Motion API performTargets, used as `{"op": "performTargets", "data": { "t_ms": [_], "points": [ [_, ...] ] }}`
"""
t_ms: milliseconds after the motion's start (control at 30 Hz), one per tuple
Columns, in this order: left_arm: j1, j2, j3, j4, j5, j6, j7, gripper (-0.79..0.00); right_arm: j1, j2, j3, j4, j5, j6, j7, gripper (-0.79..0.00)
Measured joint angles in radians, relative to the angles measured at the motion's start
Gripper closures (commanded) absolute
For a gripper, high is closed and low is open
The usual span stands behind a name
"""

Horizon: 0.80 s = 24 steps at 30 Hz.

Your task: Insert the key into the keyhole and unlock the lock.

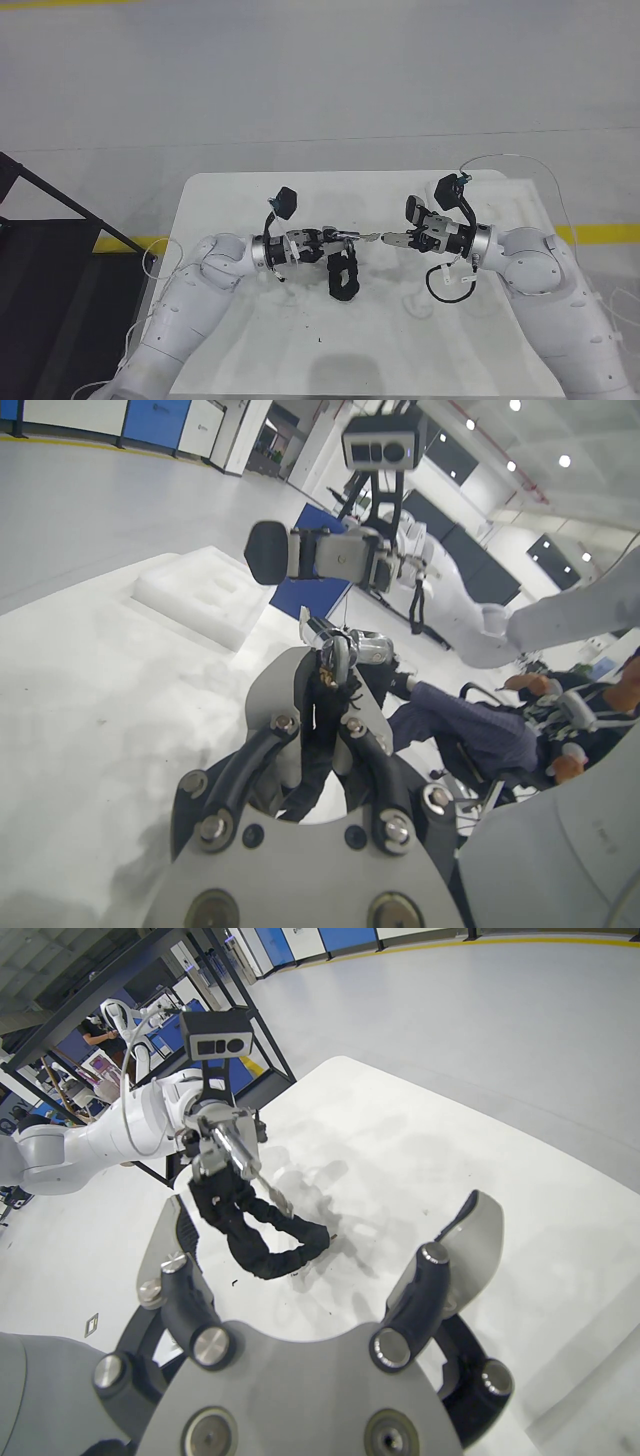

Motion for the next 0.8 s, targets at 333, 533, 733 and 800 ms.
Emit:
{"op": "performTargets", "data": {
  "t_ms": [333,533,733,800],
  "points": [
    [0.041,0.003,0.057,-0.027,0.190,0.000,0.376,0.000,0.000,0.000,0.000,0.000,0.000,0.000,0.000,-0.785],
    [0.040,0.003,0.056,-0.026,0.189,0.000,0.372,0.000,0.000,0.000,0.000,0.000,0.000,0.000,0.000,-0.785],
    [0.051,0.003,0.061,-0.056,0.177,0.000,0.385,0.000,0.000,0.000,0.000,0.000,0.000,0.000,0.000,-0.785],
    [0.057,0.009,0.065,-0.079,0.229,0.000,0.396,0.000,0.000,0.000,0.000,0.000,0.000,0.000,0.000,-0.785]
  ]
}}
